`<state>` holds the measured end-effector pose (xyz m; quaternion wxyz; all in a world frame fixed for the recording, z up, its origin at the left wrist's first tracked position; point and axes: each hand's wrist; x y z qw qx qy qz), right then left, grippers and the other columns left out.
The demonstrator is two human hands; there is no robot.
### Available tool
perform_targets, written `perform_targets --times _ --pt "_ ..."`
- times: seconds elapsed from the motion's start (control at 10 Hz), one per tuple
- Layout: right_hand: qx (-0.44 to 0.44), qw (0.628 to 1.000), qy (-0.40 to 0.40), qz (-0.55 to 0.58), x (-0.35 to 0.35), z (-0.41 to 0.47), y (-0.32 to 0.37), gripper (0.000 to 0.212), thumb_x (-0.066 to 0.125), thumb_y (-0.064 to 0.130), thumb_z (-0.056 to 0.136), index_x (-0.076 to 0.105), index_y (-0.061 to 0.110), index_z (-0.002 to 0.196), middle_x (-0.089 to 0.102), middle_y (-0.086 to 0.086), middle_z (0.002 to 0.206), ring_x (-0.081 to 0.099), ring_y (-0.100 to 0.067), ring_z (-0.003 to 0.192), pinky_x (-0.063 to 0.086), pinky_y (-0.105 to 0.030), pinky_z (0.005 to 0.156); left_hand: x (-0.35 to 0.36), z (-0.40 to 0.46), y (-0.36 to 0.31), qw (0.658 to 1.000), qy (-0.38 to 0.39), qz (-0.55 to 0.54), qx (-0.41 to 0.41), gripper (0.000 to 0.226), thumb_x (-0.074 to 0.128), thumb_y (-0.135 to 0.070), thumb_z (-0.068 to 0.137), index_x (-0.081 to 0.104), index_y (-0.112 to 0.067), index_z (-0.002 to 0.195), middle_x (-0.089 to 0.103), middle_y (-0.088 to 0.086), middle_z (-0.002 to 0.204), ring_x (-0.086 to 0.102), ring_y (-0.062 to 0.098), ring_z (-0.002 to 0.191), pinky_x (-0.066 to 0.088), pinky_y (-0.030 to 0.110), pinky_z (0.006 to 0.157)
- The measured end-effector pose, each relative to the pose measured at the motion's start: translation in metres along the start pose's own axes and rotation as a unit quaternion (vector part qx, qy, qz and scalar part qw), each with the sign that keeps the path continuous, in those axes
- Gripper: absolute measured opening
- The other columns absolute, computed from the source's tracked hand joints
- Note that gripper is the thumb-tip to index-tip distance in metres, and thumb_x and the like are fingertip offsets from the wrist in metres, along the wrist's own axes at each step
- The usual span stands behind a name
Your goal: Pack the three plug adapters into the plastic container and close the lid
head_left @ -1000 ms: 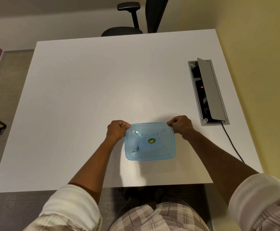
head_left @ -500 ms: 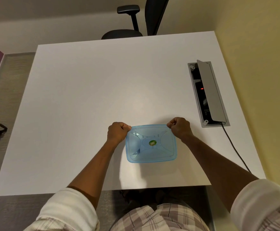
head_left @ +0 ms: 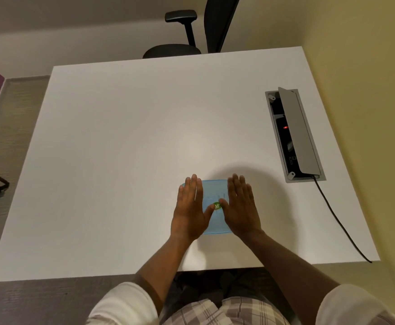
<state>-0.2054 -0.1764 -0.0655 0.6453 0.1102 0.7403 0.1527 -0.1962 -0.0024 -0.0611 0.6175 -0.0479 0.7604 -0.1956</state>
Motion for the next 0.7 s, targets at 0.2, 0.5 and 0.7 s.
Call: perform_targets --times 0.2,0.5,0.7 --pt "0.003 1.000 -0.004 -0.007 0.005 0.001 -0.002 0.075 0.035 0.041 0.100 -0.002 0.005 0.155 -0.008 -0.012 0.164 -0.011 -0.025 0.152 0.000 -0.043 0.124 0.005 0.002 0.000 1.000 0.004 0.014 -0.021 0.090 0.028 -0.069 0.093 -0.008 -0.019 0.159 -0.005 0.003 0.170 -0.001 0.025 0.157 0.000 0.035 0.124" --pt "0.005 0.999 0.023 -0.031 -0.003 0.000 0.000 0.077 0.031 0.047 0.100 -0.006 0.007 0.154 -0.011 -0.011 0.164 -0.014 -0.025 0.151 -0.004 -0.044 0.123 0.000 -0.001 0.000 0.999 0.020 0.032 -0.005 0.089 0.029 -0.069 0.095 -0.002 -0.015 0.159 -0.004 0.007 0.170 -0.005 0.024 0.157 0.002 0.038 0.126" --pt "0.001 0.995 -0.052 -0.082 -0.039 0.016 0.016 0.079 0.039 0.051 0.097 0.016 0.000 0.153 0.015 -0.020 0.162 0.014 -0.035 0.150 0.012 -0.055 0.121 -0.041 0.021 -0.006 0.998 -0.003 0.051 0.026 0.084 0.011 -0.064 0.095 -0.013 -0.013 0.158 -0.023 0.004 0.166 -0.023 0.018 0.153 -0.001 0.040 0.128"
Point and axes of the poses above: each hand's wrist, its own z-axis towards the middle knuckle, its own x-axis out of the palm, y = z × x
